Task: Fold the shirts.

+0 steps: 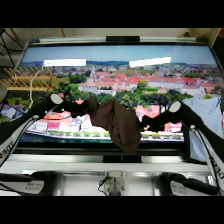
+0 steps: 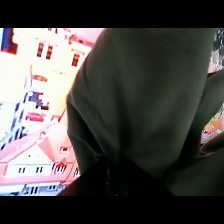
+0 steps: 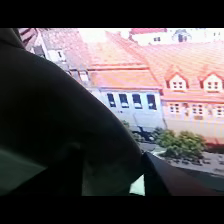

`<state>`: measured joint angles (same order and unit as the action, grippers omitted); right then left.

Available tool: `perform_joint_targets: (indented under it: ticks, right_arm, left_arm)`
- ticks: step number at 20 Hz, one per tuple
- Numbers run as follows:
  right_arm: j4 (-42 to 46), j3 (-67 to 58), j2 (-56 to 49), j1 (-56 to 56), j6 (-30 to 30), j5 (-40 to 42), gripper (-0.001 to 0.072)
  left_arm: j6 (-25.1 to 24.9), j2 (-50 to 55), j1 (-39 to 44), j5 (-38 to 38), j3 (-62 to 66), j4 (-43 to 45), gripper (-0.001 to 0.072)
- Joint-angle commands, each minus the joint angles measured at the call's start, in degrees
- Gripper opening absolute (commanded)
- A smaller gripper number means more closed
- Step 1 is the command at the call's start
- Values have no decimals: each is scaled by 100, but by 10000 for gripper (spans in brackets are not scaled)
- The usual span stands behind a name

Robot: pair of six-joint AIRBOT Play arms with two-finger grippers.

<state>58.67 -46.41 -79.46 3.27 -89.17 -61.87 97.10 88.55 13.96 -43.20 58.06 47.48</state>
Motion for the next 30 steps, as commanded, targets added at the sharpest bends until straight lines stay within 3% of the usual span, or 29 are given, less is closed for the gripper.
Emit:
perform_joint_targets:
  ticks: [1, 2, 3, 6, 10, 15, 16, 19, 23, 25, 30]
  right_arm:
    - [-813, 4, -328, 4, 496, 63, 318]
    - [-874, -4, -317, 4, 584, 44, 118]
    - [-820, -50, -264, -20, 601, 7, 68]
    - [-382, -573, 249, -144, 1298, -227, 68]
    - [-105, -2151, 1419, -293, 2017, -387, 68]
    - [-83, -4148, 2977, -293, 2214, -57, 68]
    - [22, -4358, 3294, -291, 2210, 68, 68]
    - [809, -4555, 4175, -291, 1784, 269, 68]
    - [2098, -4553, 4695, -291, 1093, 192, 68]
    - [2422, -4553, 4566, -291, 916, -192, 68]
    - [2597, -4352, 3198, -291, 590, -2061, 68]
  left_arm:
    - [-66, 26, 7, 254, -13, -81, 34]
    - [-140, -11, 0, 260, -11, -81, 33]
    - [-334, -70, -15, 297, 24, -74, 32]
    - [-1241, -518, -166, 280, 450, -76, 32]
    - [-2465, -1707, -387, 273, 1770, -76, 32]
    - [-2546, -3322, -501, 271, 3799, -74, 32]
    - [-2485, -3635, -501, 267, 3987, -26, 32]
    - [-1174, -4424, -501, 33, 4048, 848, 32]
    - [120, -4843, -501, -1604, 4046, 2798, 32]
    - [179, -4795, -501, -2105, 3995, 3447, 32]
    - [162, -4188, -501, -2155, 3049, 3858, 32]
